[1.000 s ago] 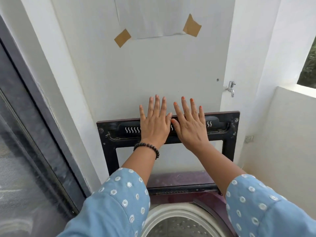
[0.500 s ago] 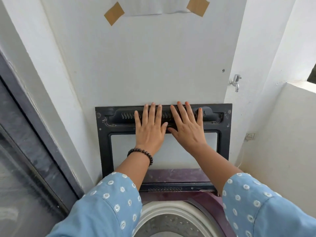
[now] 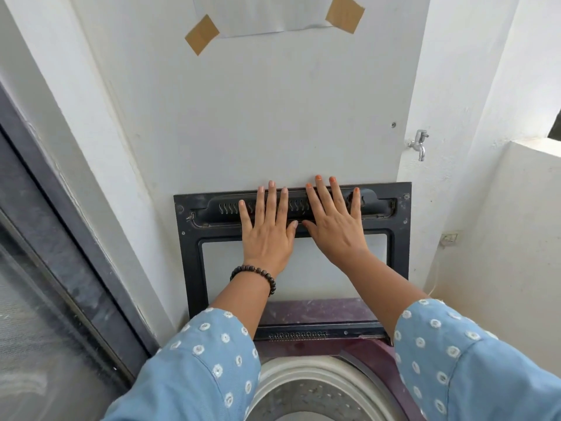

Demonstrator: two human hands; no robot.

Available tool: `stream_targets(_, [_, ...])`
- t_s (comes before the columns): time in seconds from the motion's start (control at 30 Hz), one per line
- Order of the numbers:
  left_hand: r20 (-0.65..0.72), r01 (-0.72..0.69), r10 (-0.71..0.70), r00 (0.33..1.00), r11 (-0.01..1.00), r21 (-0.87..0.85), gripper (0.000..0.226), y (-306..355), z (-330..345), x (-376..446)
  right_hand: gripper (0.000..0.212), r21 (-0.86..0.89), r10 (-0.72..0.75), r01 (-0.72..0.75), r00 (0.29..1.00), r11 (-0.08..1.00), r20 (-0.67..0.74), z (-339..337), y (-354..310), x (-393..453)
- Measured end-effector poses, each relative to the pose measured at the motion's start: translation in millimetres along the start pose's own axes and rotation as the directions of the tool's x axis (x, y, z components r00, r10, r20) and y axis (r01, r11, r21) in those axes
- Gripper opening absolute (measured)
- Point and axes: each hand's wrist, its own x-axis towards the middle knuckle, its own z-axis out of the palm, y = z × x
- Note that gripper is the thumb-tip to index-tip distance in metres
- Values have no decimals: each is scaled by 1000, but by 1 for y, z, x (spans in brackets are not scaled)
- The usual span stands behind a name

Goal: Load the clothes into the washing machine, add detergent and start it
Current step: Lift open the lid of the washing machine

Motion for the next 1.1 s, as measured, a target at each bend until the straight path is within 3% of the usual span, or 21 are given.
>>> stream_targets(0.6, [78,13,-11,997,1000,-19,66,-7,-50,-46,67,82,50,-50,999,995,6,-57,-30,-42])
stream_targets(1.1, [38,-160,179,983,943,-293,63,12,-99,-154,61,181,169,-176,984,968,56,-128,-67,-160])
